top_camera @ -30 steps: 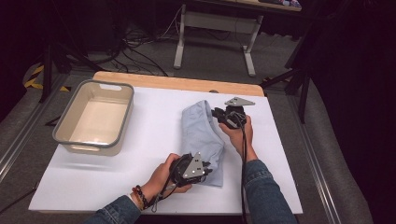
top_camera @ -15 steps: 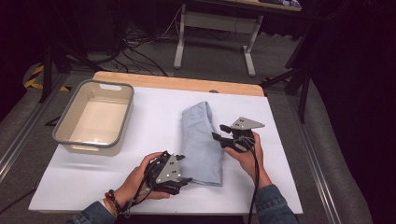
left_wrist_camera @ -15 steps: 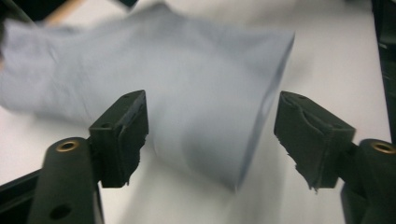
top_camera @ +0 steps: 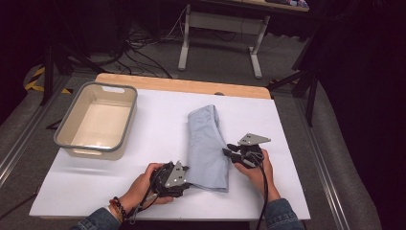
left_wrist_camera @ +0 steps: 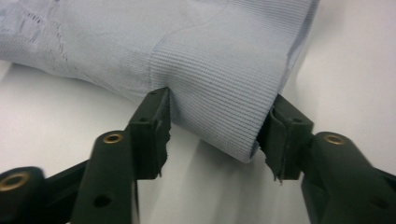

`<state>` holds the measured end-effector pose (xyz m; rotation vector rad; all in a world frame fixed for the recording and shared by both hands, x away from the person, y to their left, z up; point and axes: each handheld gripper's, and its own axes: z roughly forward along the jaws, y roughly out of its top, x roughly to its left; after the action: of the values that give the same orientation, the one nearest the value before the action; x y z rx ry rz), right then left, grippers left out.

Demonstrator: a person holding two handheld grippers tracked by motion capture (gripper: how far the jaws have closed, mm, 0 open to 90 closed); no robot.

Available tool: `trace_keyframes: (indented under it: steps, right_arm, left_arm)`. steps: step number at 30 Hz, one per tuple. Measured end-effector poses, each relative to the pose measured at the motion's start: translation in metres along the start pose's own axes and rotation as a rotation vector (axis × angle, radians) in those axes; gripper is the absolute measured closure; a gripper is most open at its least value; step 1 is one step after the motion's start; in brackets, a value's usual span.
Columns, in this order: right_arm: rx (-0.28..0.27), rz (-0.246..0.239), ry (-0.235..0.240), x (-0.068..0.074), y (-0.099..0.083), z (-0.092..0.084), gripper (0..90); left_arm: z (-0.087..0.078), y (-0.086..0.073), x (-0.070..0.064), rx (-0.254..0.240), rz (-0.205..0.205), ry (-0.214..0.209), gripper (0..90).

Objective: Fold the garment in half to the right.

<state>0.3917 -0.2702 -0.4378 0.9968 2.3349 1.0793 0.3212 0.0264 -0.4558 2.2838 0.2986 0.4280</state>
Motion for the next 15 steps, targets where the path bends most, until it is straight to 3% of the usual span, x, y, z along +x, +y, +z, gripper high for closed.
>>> trace_keyframes:
  steps: [3,5,7,12,15]
  right_arm:
    - [0.004,-0.021,-0.026,0.003,-0.001,-0.002,79.2]
    - [0.008,-0.037,-0.041,0.006,-0.001,-0.005,83.5]
    - [0.024,-0.057,-0.052,0.008,-0.003,-0.006,85.6]
    - [0.033,-0.063,-0.068,0.011,-0.005,-0.012,87.8]
    - [0.012,-0.055,-0.081,0.011,-0.004,-0.021,88.0]
  left_arm:
    - [0.003,0.000,-0.001,0.006,0.011,-0.006,61.2]
    - [0.005,0.001,-0.002,0.016,0.043,-0.003,75.3]
    - [0.005,0.001,-0.002,0.029,0.048,-0.005,80.2]
    - [0.005,0.001,-0.001,0.031,0.056,-0.014,82.7]
    - [0.003,0.002,-0.003,0.031,0.068,-0.010,82.5]
